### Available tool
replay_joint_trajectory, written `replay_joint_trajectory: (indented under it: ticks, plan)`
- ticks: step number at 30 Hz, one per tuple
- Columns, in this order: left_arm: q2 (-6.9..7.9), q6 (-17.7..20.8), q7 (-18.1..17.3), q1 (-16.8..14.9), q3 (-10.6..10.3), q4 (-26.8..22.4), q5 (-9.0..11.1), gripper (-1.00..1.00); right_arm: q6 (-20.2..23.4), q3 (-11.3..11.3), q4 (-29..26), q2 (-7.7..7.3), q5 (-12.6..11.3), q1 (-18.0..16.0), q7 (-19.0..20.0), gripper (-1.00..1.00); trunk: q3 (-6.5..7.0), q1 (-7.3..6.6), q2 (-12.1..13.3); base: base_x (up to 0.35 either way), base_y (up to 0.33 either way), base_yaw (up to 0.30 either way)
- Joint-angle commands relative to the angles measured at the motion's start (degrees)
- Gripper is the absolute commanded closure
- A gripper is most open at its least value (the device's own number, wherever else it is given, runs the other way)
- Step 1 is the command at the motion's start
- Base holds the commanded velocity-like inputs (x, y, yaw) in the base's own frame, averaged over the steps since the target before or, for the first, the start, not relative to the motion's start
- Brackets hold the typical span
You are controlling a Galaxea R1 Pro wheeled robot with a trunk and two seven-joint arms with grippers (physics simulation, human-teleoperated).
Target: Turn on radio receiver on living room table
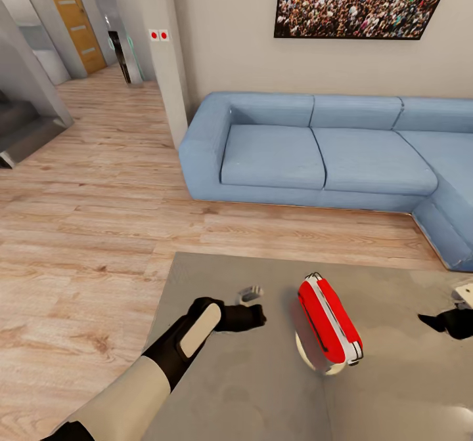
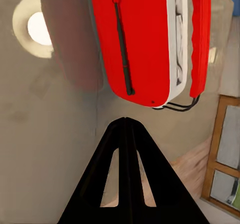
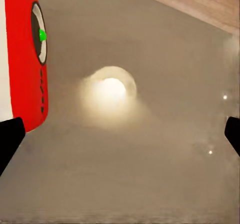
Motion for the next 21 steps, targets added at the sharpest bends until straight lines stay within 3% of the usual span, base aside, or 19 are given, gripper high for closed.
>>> replay_joint_trajectory:
  ticks: [1,3,5,8,16,21]
  plan:
    - [0.20,-0.01,0.02,-0.01,-0.01,-0.14,0.02,1.00,-0.87,-0.94,0.02,0.01,0.78,0.00,0.01,-1.00,0.00,0.00,0.00,0.000,0.000,0.000]
    - [1.06,-0.06,0.06,0.02,-0.01,-0.36,0.05,1.00,-3.83,-4.01,0.07,0.01,3.11,0.00,0.03,-1.00,0.00,0.00,0.00,0.000,0.000,0.000]
    - [2.73,-0.12,0.10,0.05,-0.03,-0.55,0.06,1.00,-8.25,-9.44,0.13,0.00,6.32,0.00,-0.02,-1.00,0.00,0.00,0.00,0.000,0.000,0.000]
    - [4.85,-0.37,0.15,0.35,-0.03,-0.87,0.03,1.00,-13.03,-15.37,0.15,-0.04,9.02,0.00,-0.13,-1.00,0.00,0.00,0.00,0.000,0.000,0.000]
    - [13.34,-2.31,0.11,1.57,-0.03,-2.41,0.07,1.00,-26.20,-33.08,0.77,-0.62,17.29,0.00,-0.98,-1.00,0.00,0.00,0.00,0.000,0.000,0.000]
    - [18.28,-3.20,0.04,3.89,-0.03,-6.67,0.56,1.00,-31.43,-40.28,2.21,-0.78,20.85,0.00,-1.51,-1.00,0.00,0.00,0.00,0.000,0.000,0.000]
